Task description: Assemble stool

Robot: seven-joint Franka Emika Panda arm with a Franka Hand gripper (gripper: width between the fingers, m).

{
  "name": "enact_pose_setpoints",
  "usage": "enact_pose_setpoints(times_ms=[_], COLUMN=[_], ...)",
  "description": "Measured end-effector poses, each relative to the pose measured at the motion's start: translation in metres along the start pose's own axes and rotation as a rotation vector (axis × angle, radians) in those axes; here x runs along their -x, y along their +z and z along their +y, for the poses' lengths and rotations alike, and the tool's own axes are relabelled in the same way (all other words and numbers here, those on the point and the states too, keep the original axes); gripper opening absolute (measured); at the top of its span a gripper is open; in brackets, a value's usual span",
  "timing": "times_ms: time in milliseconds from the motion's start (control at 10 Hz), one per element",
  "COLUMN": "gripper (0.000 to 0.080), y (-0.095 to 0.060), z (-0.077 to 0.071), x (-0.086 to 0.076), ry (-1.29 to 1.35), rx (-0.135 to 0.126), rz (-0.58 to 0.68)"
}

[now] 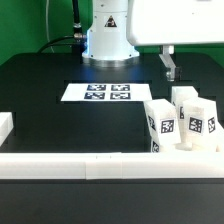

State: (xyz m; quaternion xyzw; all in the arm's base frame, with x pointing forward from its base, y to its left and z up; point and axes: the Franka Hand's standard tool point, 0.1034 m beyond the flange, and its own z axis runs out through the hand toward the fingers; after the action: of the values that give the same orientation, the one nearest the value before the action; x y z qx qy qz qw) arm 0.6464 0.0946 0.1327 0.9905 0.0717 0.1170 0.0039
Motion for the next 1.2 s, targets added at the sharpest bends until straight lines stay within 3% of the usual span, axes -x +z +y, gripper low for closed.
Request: enact_pose_setpoints(times_ms=[100,400,600,700,1000,1200], gripper=[0.0649,0.0649,0.0649,0.0649,0.0649,0.0649], y=[0.000,0.010,0.013,0.012,0.022,0.027], z=[0.001,-0.014,-0.024,-0.022,-0.031,-0.035], x=[0.000,0.000,0.002,0.005,0.001,-0.001], ry=[-0.036,-0.081,-0.084,-0.081,-0.178,-0.248], rx=[0.007,-0.006,-0.025,-0.017,0.011,0.005], rz=[-0.003,-0.034,-0.173,-0.244,-0.190,-0.155])
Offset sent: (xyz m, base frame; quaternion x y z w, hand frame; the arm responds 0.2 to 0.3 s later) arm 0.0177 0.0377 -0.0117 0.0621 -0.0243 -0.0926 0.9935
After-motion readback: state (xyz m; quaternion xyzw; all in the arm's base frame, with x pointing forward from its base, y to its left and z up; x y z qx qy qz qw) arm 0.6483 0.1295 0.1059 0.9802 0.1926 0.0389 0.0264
